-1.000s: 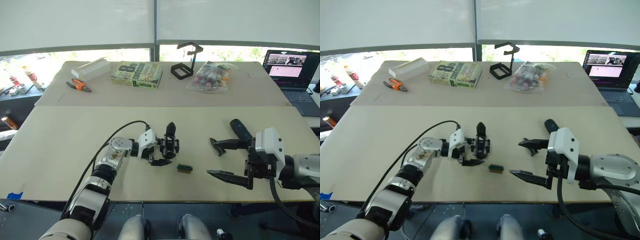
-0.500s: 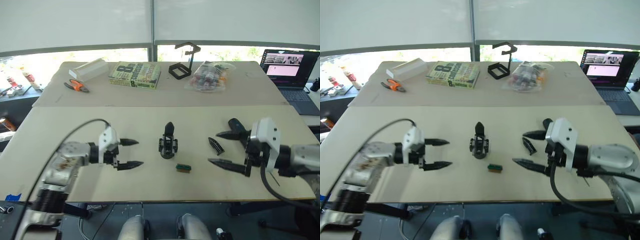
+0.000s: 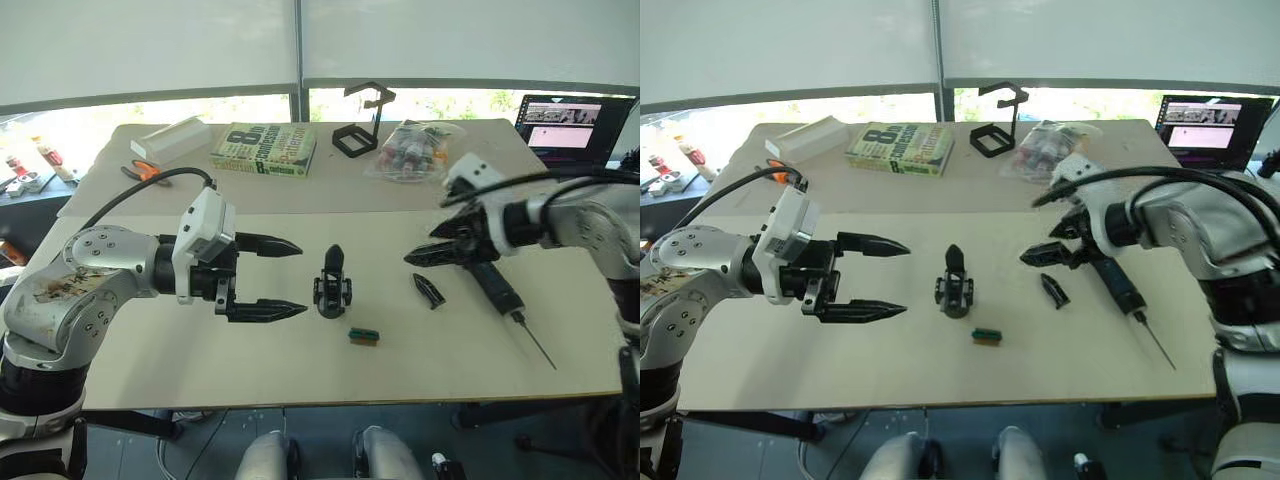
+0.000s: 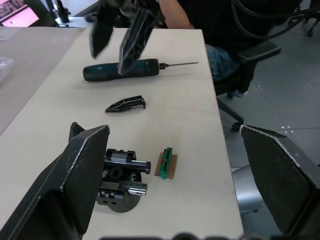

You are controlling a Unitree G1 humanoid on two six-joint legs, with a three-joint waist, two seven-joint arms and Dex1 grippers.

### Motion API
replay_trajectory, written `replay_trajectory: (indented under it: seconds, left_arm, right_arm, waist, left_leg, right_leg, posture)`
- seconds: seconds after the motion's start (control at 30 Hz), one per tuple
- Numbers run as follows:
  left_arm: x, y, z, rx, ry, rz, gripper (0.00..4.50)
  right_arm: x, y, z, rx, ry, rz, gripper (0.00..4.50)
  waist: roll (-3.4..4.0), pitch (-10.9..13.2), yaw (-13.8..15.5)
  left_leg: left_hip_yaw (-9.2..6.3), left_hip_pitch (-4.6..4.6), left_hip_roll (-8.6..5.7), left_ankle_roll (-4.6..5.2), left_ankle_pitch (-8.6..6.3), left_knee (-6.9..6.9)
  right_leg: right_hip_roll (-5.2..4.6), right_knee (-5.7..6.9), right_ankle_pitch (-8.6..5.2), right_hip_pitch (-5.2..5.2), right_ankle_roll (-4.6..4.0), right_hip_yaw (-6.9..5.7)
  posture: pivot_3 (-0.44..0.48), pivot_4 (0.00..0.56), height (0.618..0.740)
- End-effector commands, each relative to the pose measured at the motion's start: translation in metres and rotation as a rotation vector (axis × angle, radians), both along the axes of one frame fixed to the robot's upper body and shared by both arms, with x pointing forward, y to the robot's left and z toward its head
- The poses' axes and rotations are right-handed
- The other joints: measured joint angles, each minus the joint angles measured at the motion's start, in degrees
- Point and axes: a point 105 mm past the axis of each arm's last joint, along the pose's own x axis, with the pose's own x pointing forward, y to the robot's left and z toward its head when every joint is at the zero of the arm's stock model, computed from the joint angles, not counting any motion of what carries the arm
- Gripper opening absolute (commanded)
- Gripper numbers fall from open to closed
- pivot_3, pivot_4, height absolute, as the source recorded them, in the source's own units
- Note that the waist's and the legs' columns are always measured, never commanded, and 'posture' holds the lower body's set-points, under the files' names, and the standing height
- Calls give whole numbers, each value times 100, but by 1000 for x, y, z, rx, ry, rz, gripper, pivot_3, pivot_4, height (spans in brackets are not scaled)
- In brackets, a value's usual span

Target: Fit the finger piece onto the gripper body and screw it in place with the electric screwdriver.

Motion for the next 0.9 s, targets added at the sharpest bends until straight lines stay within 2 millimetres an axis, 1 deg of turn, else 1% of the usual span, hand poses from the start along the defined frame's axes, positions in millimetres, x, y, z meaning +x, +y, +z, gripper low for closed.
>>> replay_trajectory:
  seconds: [0.03,0.17,0.23,0.37,0.43,0.57,0.7,0.87,0.9]
  left_arm:
    - [-3,-3,5,-3,-53,-4,4430]
    - [-2,-4,9,-13,-67,1,4430]
    - [-1,-6,10,-15,-77,2,4430]
    - [-2,-8,10,-19,-81,0,4430]
    - [-2,-9,9,-19,-82,-2,4430]
    - [-2,-12,9,-26,-85,-10,4430]
    - [-1,-14,10,-27,-92,-12,4430]
    - [0,-16,13,-29,-107,-7,4430]
    - [1,-16,14,-29,-108,-3,4500]
  right_arm:
    - [6,-8,-6,-98,46,-73,4500]
    - [9,-19,-24,-191,116,-127,4500]
    - [14,-26,-32,-227,124,-149,4500]
    - [24,-36,-35,-256,119,-192,4500]
    - [28,-38,-38,-267,116,-187,4500]
    - [34,-38,-55,-289,137,-185,4500]
    - [38,-40,-67,-320,145,-170,4500]
    - [35,-43,-77,-356,159,-104,4500]
    - [34,-45,-78,-368,158,-87,3978]
  waist:
    - [1,0,19]
    - [2,-1,41]
    - [2,-1,35]
    - [2,-1,22]
    - [3,-1,10]
    - [3,-1,-30]
    - [3,-1,-27]
    - [3,-1,-33]
    - [3,-1,-39]
  left_leg:
    - [0,0,0,0,0,1]
    - [0,-3,-6,0,0,4]
    - [0,-2,-5,0,0,4]
    - [1,0,-6,-7,4,3]
    - [1,-1,-6,-13,8,3]
    - [1,3,-4,-22,13,2]
    - [1,2,-5,-33,20,2]
    - [1,3,-6,-33,19,3]
    - [1,3,-6,-33,19,2]
  right_leg:
    - [0,0,0,0,0,-1]
    - [-5,0,0,-1,0,-5]
    - [-4,1,0,0,0,-5]
    - [-1,5,0,-2,1,-3]
    - [0,5,0,-3,1,-2]
    - [4,9,0,-2,2,-2]
    - [2,22,-1,-5,2,-2]
    - [1,23,-1,-4,3,-3]
    - [1,23,-1,-4,3,-2]
  posture:
    - [0,150,740]
    - [0,150,740]
    - [0,150,740]
    - [0,150,740]
    - [0,150,740]
    - [0,150,740]
    - [0,150,740]
    - [0,150,740]
    - [0,150,740]
